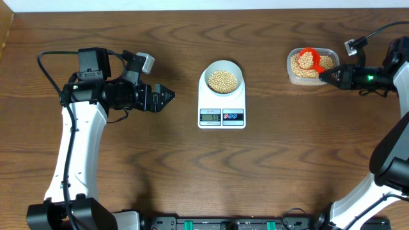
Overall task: Scoop item into bowl and weigh 50g on scale
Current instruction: 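Move the red scoop back over the soybean tub with the right gripper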
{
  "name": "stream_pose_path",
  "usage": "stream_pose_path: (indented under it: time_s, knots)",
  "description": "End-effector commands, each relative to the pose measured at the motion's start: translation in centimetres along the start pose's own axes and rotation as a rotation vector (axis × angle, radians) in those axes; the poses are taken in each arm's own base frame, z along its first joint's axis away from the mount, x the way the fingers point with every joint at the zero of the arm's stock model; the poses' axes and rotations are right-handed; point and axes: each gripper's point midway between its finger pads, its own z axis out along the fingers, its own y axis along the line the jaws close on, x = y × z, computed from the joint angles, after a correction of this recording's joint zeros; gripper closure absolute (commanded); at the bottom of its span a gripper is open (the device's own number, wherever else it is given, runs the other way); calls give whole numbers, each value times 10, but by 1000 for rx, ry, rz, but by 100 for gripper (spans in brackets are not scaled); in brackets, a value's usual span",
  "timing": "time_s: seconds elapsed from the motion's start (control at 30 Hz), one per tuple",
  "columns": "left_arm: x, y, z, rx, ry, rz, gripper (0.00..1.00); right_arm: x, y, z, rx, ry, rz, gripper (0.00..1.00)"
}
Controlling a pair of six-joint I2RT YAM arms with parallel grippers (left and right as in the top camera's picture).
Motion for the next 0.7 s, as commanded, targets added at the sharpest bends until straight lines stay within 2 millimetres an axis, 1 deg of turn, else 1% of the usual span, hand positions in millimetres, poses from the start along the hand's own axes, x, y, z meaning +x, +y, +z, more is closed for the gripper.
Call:
stream_pose_path:
  time_s: [0.0,0.2,0.27,0.37,0.5,0.57,0.67]
  knots:
    - [-7,-5,-8,2,-29,35,10,-3,-9,-4,122,24,-92,99]
    - [-7,-5,-8,2,-29,35,10,-3,-37,-5,308,76,-109,99]
    - [-7,-5,-8,2,-29,35,10,-8,-42,-2,368,84,-141,99]
    - [-7,-5,-8,2,-29,35,10,-15,-41,4,432,96,-191,99]
    - [-7,-5,-8,2,-29,35,10,-14,-38,10,524,150,-243,99]
    - [-7,-5,-8,2,-29,35,10,-15,-37,7,605,180,-273,99]
    - [-7,-5,-8,2,-29,35,10,-20,-33,-5,684,181,-303,99]
